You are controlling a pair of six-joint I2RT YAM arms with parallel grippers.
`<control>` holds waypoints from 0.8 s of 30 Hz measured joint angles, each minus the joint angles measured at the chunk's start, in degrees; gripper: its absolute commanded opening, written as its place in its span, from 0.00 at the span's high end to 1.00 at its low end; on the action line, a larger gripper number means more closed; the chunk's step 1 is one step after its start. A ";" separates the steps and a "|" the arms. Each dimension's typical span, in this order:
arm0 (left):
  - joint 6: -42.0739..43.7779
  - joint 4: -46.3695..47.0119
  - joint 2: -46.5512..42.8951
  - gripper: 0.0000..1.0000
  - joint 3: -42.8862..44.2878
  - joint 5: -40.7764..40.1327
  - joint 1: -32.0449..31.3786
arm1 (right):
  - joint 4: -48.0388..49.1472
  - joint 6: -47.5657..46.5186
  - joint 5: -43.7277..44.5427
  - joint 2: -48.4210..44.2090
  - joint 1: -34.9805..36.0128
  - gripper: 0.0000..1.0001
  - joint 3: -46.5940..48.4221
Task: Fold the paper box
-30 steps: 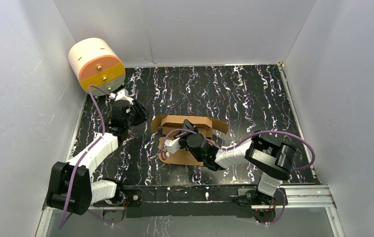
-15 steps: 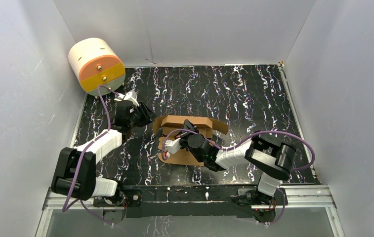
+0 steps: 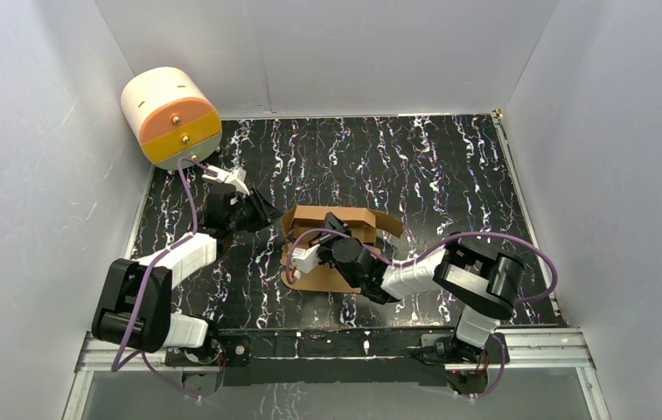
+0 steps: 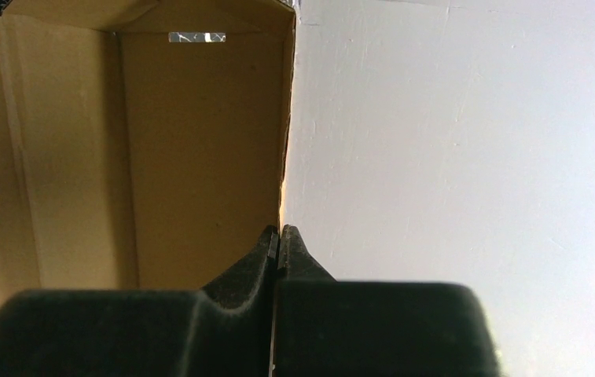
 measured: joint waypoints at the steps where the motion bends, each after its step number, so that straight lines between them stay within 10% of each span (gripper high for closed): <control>1: -0.28 0.02 0.00 0.74 -0.13 0.63 0.00 | 0.00 0.00 0.00 0.00 0.02 0.98 0.00; 24: -0.59 10.16 0.52 0.74 -5.35 6.38 -1.97 | 0.26 0.44 -0.22 0.63 0.00 0.97 -0.57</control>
